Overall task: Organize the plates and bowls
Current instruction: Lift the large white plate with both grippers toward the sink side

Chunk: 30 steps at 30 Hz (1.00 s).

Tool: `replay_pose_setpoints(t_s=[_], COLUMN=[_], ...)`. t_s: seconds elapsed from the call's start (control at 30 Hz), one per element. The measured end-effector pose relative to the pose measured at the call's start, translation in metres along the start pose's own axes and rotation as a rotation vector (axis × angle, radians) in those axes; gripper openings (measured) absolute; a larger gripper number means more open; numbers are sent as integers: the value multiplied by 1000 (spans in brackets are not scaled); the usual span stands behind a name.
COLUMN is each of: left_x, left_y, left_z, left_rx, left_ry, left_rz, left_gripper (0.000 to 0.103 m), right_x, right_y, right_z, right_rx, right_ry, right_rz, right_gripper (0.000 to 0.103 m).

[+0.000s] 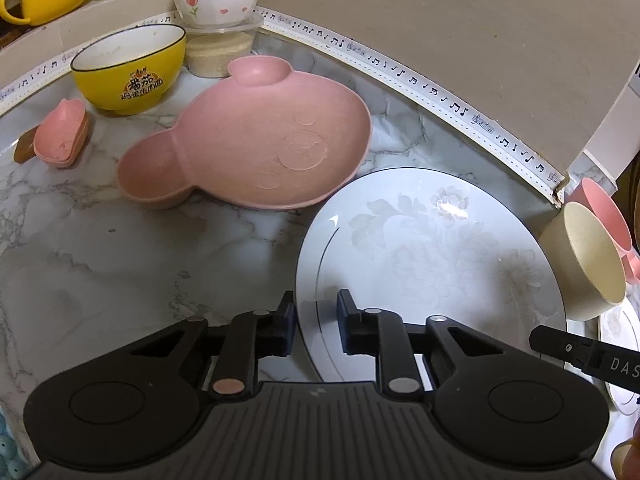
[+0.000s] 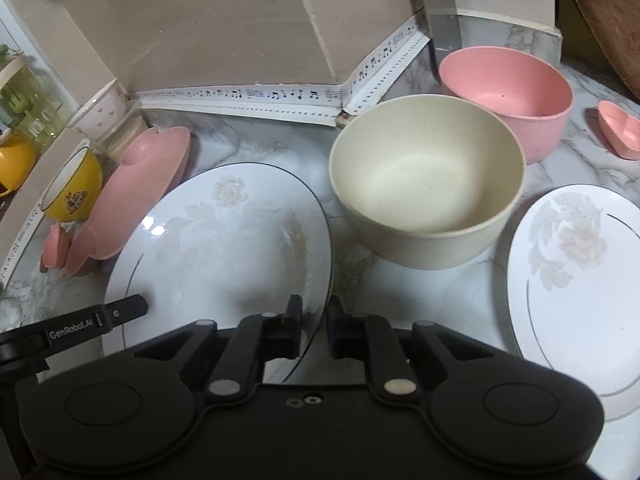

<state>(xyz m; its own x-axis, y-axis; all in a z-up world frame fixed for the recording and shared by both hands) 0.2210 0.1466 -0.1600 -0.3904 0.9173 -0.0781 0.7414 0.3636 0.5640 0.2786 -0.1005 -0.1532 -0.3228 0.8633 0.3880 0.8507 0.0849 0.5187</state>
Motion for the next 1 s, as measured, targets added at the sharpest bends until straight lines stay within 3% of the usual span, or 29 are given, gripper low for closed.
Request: replay_pose_setpoints(t_s=[0.33, 1.0], left_x=[8, 37], left_y=[-14, -79], left_z=[-24, -79], left_rx=[0, 46], left_ry=[11, 56], left_rz=[21, -13], left_gripper=[17, 17], right_x=[15, 37], right_y=[-17, -90], right_z=[-18, -53], right_rx=[3, 108], right_ry=[28, 120], right_rz=[-74, -111], right_gripper=[13, 13])
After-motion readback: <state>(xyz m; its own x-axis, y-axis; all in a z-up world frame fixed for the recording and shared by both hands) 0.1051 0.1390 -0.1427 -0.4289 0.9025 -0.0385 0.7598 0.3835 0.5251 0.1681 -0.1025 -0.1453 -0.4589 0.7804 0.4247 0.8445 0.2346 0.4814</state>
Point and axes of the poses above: each gripper's, at about its wrist camera, not at the fingertips, and z roughly the way its jaws point, x to its left, y to its top, the point moved 6 cm from there along z, roughly the way its jaws point, and after that the axes turned 5 degrees about y, right-handed, at the moved point
